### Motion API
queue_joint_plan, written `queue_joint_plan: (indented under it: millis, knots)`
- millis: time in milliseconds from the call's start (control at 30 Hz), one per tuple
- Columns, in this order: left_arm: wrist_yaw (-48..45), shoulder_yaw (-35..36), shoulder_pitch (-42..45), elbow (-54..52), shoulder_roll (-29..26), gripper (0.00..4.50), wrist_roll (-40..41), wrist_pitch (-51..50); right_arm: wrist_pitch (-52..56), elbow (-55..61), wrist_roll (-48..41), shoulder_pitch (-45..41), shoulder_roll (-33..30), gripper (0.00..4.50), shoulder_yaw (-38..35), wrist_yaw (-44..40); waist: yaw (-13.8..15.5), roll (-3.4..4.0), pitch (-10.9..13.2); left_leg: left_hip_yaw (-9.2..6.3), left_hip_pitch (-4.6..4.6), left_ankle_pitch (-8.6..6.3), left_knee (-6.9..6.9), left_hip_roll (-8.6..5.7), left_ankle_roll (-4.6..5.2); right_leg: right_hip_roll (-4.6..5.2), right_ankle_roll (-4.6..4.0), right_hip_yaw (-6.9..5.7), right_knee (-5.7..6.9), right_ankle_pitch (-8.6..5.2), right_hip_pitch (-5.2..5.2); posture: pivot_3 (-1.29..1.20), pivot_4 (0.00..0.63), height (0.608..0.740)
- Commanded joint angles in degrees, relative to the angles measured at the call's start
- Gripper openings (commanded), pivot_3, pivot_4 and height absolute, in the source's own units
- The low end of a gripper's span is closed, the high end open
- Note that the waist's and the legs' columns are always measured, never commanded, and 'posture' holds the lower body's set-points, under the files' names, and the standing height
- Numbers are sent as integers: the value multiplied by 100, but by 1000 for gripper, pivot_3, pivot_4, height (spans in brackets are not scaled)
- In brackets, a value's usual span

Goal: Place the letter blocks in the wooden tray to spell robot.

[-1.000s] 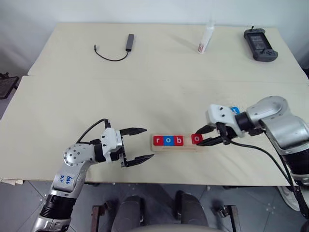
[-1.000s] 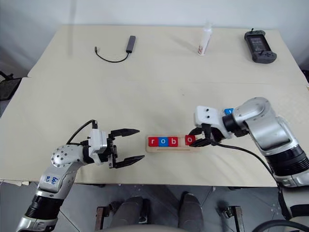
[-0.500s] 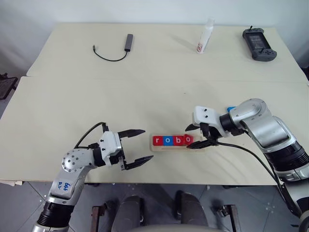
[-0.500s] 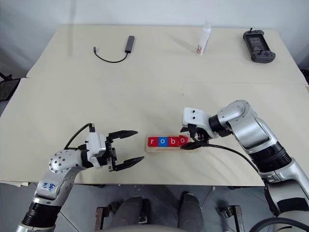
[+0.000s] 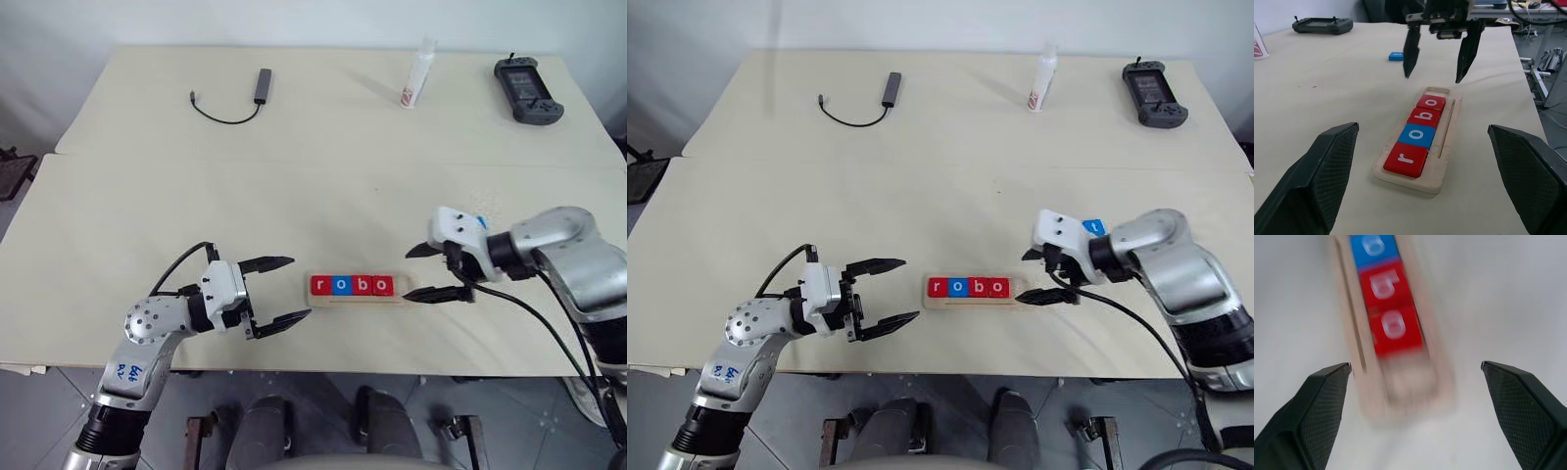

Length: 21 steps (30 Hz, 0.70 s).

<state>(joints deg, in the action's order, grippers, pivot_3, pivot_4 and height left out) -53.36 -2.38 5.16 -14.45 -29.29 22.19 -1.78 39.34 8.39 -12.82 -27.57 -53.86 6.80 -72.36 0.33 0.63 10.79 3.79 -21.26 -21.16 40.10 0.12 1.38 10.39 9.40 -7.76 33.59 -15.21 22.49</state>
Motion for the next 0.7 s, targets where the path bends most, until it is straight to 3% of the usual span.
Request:
queue_joint_plan:
  millis: [33, 200, 367, 500, 700]
  knots:
    - [-59, 56, 18, 26, -12, 4500, 36, 108, -138, 47, -236, 314, 41, 4465, -792, 463, -3, 0, 0, 3, 1, 0, 0, 0, 0, 0, 0, 2, 1, 0, 1, 0, 150, 740]
    - [-159, 67, 326, 425, 32, 4500, 52, 134, -1093, 166, -567, 1828, 999, 4465, -2857, 1711, 114, -2, -2, 4, 4, 0, -1, 1, -1, -2, 0, 0, 4, 0, -2, 0, 150, 740]
    - [-283, 90, 687, 948, 100, 4500, 11, 286, -2336, 319, -682, 3001, 2110, 4465, -4079, 2636, 108, 4, -4, 7, 5, 1, -1, -4, 1, -1, 0, 2, 5, 0, -3, 0, 150, 740]
    - [-368, 59, 905, 1137, 167, 4500, -4, 364, -3060, 227, -784, 3560, 2700, 4465, -4334, 2952, 102, 2, -14, 13, 16, 4, -10, 19, -12, -24, -6, 6, 5, -3, -2, 0, 150, 740]
    - [-411, 52, 892, 1070, 171, 4500, 17, 356, -3171, 73, -883, 3356, 2643, 4465, -4016, 3141, -48, 8, -14, 33, 31, 4, -6, 21, -10, -23, -3, 33, 13, -1, -2, 0, 150, 740]
